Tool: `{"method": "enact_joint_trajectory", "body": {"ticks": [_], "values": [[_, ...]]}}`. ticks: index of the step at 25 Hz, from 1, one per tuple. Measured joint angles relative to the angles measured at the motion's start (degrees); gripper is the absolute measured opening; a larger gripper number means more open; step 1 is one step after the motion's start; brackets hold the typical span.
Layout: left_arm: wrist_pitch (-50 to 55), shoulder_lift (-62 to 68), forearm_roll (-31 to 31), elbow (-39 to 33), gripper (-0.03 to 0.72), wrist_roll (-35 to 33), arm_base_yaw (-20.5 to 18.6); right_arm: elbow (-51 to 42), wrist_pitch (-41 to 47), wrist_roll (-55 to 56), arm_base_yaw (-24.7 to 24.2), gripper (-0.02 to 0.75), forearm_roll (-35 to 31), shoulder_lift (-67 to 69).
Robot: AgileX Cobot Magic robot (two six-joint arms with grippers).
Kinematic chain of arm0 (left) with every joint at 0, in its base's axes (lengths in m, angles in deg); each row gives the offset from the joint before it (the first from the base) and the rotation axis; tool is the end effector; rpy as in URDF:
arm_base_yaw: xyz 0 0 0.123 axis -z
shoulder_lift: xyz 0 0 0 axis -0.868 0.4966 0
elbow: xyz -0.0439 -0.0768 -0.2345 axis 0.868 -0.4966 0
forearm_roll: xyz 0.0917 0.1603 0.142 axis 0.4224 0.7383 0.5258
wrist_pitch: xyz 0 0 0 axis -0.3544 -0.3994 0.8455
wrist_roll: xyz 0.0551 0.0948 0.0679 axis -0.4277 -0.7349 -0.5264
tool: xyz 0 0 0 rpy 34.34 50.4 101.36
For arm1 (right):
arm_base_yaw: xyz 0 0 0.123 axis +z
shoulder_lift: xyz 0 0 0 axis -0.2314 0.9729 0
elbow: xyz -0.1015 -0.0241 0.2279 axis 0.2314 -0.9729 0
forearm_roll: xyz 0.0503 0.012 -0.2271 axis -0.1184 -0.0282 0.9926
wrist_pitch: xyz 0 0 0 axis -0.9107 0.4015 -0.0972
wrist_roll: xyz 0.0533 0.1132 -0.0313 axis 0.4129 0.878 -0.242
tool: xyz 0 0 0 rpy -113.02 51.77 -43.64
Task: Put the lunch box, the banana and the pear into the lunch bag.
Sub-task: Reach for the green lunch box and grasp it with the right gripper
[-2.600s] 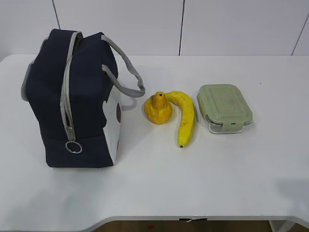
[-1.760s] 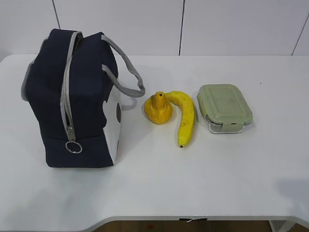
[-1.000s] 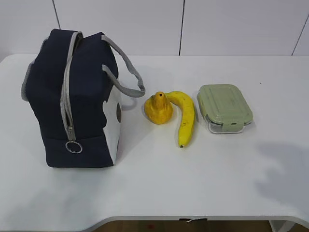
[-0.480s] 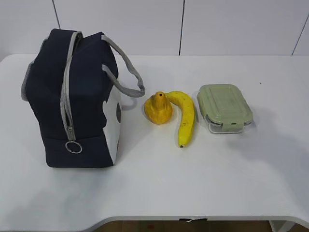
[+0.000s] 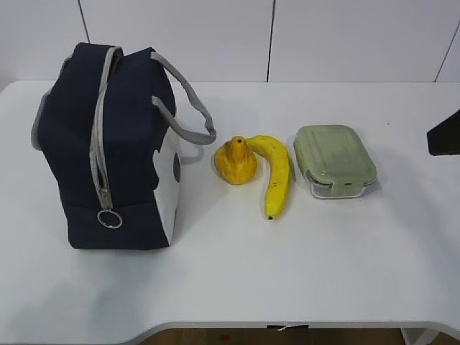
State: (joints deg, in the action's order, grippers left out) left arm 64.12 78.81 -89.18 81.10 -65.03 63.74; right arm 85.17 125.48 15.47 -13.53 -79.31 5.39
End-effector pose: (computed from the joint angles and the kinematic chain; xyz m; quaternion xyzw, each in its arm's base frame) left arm 0.0425 -0.0136 0.2499 0.0756 0.8606 -0.0362 0.5023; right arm 0.2211 0.0455 0.2728 -0.0424 0.9359 0.1764 0.3020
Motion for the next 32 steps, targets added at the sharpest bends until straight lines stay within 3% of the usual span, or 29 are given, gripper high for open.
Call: {"method": "enact_joint_trajectory", "body": {"ticks": [15, 24, 32], "values": [[0.0, 0.0, 0.0, 0.0, 0.434, 0.0, 0.0, 15.5, 8.7, -10.1, -0.7, 0.507, -2.5, 17.2], [0.0, 0.0, 0.0, 0.0, 0.434, 0.0, 0.0, 21.3, 15.7, -20.9, -10.1, 0.505, -20.6, 28.0], [0.0, 0.0, 0.0, 0.0, 0.434, 0.0, 0.0, 25.8, 15.7, -23.9, -14.9, 0.505, -23.3, 36.3]]}}
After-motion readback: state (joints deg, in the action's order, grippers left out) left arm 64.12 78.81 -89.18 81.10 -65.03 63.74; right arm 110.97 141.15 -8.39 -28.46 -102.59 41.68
